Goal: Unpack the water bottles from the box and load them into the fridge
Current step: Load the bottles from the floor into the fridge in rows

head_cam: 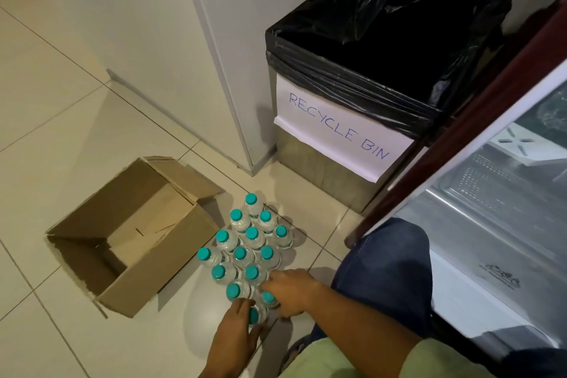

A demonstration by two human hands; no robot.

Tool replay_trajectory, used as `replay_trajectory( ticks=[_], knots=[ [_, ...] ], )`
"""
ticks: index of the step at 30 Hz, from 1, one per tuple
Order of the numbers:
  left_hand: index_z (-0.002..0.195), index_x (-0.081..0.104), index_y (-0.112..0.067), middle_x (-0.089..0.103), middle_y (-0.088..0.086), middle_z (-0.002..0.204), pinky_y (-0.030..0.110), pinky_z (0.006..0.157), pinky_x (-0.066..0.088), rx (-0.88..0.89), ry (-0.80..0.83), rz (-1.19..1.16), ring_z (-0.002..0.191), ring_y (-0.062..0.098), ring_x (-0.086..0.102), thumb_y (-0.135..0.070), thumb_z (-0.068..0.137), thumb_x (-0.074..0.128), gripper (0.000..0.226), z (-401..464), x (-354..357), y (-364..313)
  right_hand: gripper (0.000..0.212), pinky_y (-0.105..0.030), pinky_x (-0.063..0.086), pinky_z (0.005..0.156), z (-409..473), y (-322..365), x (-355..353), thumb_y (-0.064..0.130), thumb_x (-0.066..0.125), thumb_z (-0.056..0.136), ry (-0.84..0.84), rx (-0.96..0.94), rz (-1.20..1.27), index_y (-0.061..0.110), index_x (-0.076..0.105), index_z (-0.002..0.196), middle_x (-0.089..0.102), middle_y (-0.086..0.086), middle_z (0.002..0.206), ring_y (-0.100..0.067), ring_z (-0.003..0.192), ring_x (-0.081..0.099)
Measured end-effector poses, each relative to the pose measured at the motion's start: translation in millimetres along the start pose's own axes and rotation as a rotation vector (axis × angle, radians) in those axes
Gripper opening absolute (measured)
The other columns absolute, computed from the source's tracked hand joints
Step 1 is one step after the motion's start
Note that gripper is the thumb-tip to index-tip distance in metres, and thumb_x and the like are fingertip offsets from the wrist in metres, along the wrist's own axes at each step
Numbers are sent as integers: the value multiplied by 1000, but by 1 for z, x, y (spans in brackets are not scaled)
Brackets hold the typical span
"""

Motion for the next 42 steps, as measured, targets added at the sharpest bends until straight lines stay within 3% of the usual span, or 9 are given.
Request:
replay_trajectory(
  ticks=[6,12,21,26,30,35,39,42],
  knots=[
    [142,43,-24,51,-5,143,24,104,42,-129,61,-26,125,12,54,-40,86,71,65,8,10,-1,60,-45,51,84,7,-6,7,30,70,91,17,-11,-3,21,44,144,54,-17,131,-36,112,56],
    [142,44,-23,52,-4,143,24,106,42,-211,89,-28,124,15,55,-35,90,69,59,13,9,-5,49,-45,52,92,13,-11,7,28,66,94,13,3,66,22,51,140,58,-13,131,-33,114,57],
    [142,45,-22,53,-3,143,23,107,39,-199,79,-43,129,13,52,-40,87,68,63,2,-1,-10,43,-41,48,80,9,-11,7,29,64,94,-8,19,35,21,56,135,62,-13,121,-31,103,59],
    [138,49,-23,56,-4,140,24,106,41,-164,65,-53,127,13,54,-41,87,69,57,-4,-13,-18,32,-41,52,79,-2,-19,-9,28,65,93,-7,73,219,11,59,120,63,-16,113,-31,96,61],
    [132,54,-26,62,-6,129,22,96,46,-137,32,-63,117,12,59,-40,83,74,55,-4,-33,-28,31,-43,54,83,-16,-28,-27,31,65,94,-37,108,323,10,59,116,62,-15,114,-30,97,62],
    [126,60,-26,65,-6,123,19,88,45,-112,-41,-143,106,10,59,-40,77,78,54,-3,-56,-41,37,-40,51,94,-44,-40,-50,38,61,97,-156,145,459,16,55,126,60,-9,126,-24,108,59],
    [122,64,-25,65,-6,122,18,85,50,-45,-114,-236,104,9,59,-34,76,81,50,-3,-80,-63,36,-22,44,78,-79,-50,-76,36,64,96,-354,119,605,18,56,126,64,-3,121,-11,96,59],
    [118,66,-24,65,-2,117,12,65,53,0,-166,-374,92,13,62,-25,76,84,46,-5,-101,-87,26,-10,44,66,-106,-56,-93,34,65,96,-482,124,699,25,58,119,62,14,103,5,80,58]
  ],
)
Point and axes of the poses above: each hand's wrist, its own z-axis towards the middle knuckle, its own x-axis out of the palm, y = z × x, the point moved 5 cm from there along z, towards the middle knuckle
